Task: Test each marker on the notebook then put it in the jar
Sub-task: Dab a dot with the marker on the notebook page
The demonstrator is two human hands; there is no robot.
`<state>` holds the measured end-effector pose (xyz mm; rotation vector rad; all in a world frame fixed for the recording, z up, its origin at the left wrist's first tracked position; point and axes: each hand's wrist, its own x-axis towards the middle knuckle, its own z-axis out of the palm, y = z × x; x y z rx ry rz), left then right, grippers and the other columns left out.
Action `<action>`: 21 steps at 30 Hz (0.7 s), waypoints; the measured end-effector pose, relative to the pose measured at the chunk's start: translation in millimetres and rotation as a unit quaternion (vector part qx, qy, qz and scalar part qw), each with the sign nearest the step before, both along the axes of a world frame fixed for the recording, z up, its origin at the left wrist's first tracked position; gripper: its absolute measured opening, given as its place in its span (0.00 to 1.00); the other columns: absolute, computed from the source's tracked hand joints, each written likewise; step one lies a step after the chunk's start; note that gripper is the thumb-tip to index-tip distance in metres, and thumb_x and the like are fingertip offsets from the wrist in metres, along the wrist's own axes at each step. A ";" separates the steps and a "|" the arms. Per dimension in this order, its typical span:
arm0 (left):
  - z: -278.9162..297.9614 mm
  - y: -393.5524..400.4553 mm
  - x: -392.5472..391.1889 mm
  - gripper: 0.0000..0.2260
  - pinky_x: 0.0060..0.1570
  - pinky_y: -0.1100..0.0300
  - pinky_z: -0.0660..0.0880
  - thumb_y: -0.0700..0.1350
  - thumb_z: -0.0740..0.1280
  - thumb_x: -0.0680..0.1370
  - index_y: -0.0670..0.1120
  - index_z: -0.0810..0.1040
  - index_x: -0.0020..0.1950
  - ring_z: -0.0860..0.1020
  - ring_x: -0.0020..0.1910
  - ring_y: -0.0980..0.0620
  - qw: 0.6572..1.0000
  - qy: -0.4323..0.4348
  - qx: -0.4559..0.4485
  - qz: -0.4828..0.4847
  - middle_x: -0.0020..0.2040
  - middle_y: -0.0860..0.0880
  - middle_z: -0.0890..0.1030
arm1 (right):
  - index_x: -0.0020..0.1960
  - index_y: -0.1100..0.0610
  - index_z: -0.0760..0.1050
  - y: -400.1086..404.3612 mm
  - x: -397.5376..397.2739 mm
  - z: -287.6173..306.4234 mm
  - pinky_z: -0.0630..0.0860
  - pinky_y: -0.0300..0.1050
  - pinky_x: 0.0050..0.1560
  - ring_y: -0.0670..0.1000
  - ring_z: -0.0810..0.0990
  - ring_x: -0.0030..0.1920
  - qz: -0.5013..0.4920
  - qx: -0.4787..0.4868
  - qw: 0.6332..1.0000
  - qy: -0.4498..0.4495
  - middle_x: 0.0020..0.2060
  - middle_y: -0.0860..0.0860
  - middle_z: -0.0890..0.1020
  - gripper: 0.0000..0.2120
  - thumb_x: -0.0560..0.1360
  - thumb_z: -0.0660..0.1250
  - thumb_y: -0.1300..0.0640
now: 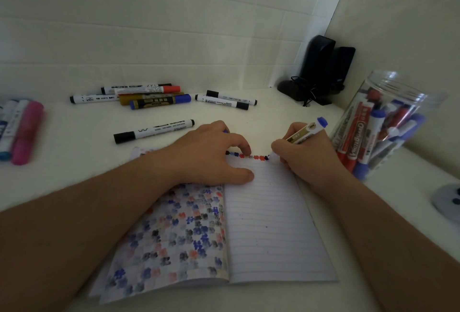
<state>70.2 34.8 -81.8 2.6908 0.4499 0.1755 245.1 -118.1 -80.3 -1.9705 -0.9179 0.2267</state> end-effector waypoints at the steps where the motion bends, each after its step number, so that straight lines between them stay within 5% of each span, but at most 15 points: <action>1: 0.3 0.1 -0.2 0.22 0.57 0.54 0.74 0.72 0.68 0.70 0.71 0.72 0.62 0.69 0.55 0.57 1.000 0.001 0.000 0.000 0.53 0.61 0.67 | 0.42 0.65 0.73 -0.1 0.5 -0.2 0.78 0.50 0.38 0.53 0.76 0.32 -0.002 0.004 1.000 0.001 0.36 0.64 0.79 0.12 0.72 0.73 0.58; 4: 1.0 -0.3 0.2 0.22 0.56 0.55 0.73 0.72 0.68 0.70 0.71 0.72 0.62 0.69 0.56 0.57 1.000 0.004 -0.001 0.002 0.54 0.61 0.67 | 0.40 0.60 0.74 -0.3 2.8 -0.7 0.78 0.50 0.38 0.51 0.76 0.31 -0.004 0.018 1.000 0.011 0.31 0.57 0.80 0.09 0.73 0.72 0.59; 11: 1.8 -1.6 0.0 0.22 0.54 0.57 0.71 0.72 0.68 0.70 0.71 0.72 0.62 0.69 0.55 0.57 1.000 0.002 -0.005 0.003 0.53 0.61 0.66 | 0.45 0.65 0.73 0.0 3.6 -2.5 0.79 0.52 0.38 0.54 0.76 0.33 0.000 0.001 1.000 0.002 0.38 0.66 0.79 0.13 0.72 0.73 0.57; 16: 1.9 -2.7 -2.4 0.20 0.54 0.57 0.71 0.71 0.67 0.72 0.71 0.72 0.63 0.69 0.56 0.56 1.000 0.007 -0.006 0.002 0.53 0.61 0.67 | 0.43 0.66 0.71 -1.0 1.8 0.2 0.76 0.50 0.37 0.52 0.75 0.32 0.005 0.012 1.000 0.020 0.34 0.65 0.77 0.13 0.72 0.72 0.58; 19: 1.5 -3.9 -4.6 0.16 0.56 0.57 0.69 0.56 0.62 0.82 0.67 0.68 0.69 0.69 0.57 0.56 0.999 -0.040 -0.023 0.004 0.55 0.58 0.70 | 0.39 0.55 0.73 -4.1 0.7 3.9 0.72 0.46 0.33 0.48 0.72 0.30 0.006 0.067 0.997 0.049 0.30 0.52 0.75 0.09 0.72 0.73 0.56; 21: 2.8 -3.6 -5.7 0.22 0.52 0.63 0.70 0.41 0.60 0.84 0.63 0.65 0.73 0.72 0.54 0.59 0.994 -0.100 -0.050 0.018 0.56 0.57 0.75 | 0.40 0.49 0.73 -7.0 -3.0 9.9 0.67 0.43 0.30 0.48 0.69 0.29 0.028 0.123 0.987 0.104 0.31 0.49 0.74 0.10 0.72 0.75 0.54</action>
